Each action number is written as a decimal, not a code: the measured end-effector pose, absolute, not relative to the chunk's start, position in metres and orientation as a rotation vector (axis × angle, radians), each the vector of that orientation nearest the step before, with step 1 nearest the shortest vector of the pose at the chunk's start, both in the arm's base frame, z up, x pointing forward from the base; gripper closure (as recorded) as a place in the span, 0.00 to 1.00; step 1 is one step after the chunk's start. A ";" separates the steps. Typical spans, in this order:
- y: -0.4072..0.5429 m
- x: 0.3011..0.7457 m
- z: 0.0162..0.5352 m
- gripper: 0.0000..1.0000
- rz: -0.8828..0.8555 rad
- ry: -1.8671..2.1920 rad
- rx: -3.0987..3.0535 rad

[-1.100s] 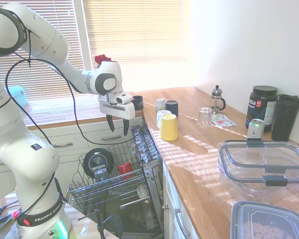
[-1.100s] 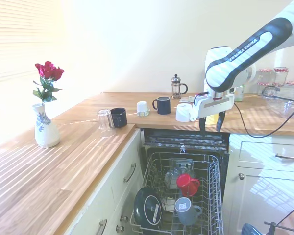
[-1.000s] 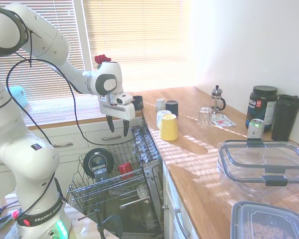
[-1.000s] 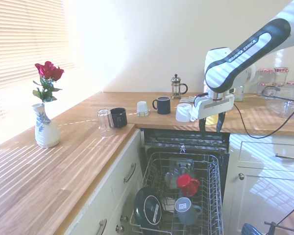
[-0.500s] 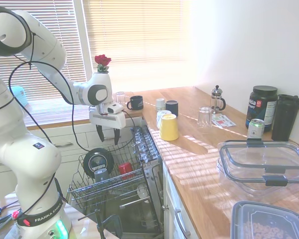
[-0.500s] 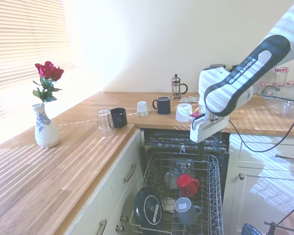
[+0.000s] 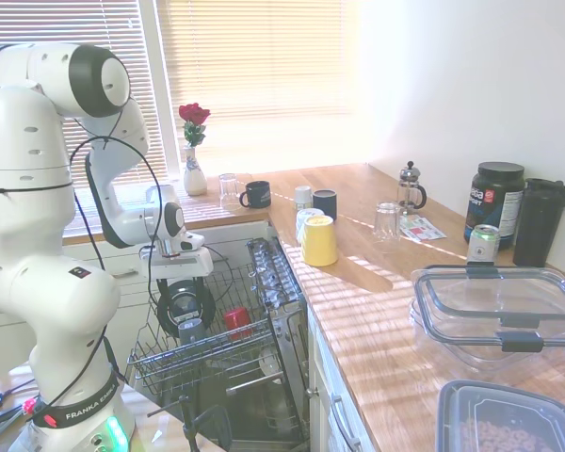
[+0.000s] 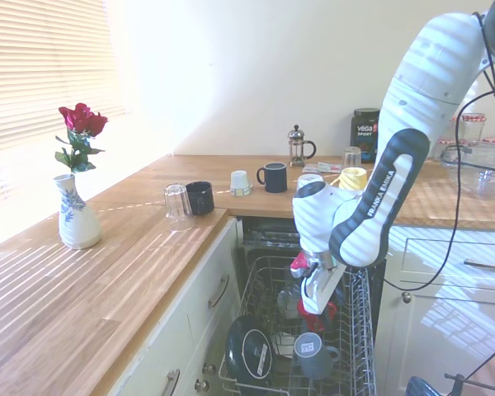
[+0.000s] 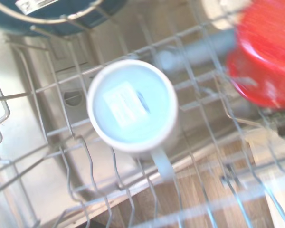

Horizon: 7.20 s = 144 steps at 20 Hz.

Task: Unload the mug from the dish rack

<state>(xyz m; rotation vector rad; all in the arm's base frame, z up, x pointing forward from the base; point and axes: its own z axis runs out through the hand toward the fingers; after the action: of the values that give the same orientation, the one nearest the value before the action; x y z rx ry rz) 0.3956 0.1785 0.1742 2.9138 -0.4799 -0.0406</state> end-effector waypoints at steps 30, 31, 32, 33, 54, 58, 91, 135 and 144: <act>0.178 0.430 0.012 1.00 -0.174 -0.071 2.908; 0.178 0.431 0.012 1.00 -0.173 -0.069 2.910; 0.179 0.431 0.012 1.00 -0.170 -0.066 2.912; 0.181 0.430 0.012 1.00 -0.168 -0.065 2.914; 0.181 0.426 0.015 1.00 -0.188 -0.133 2.932; 0.181 0.426 0.015 1.00 -0.189 -0.148 2.934; 0.103 0.457 0.304 1.00 0.169 -0.597 3.068; 0.014 0.686 0.361 1.00 -0.008 -0.860 3.018; 0.009 0.714 0.357 0.00 -0.005 -0.956 2.966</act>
<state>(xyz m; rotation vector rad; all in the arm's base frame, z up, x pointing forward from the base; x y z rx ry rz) 0.7138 0.0094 0.3574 2.9660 -0.9563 -0.0054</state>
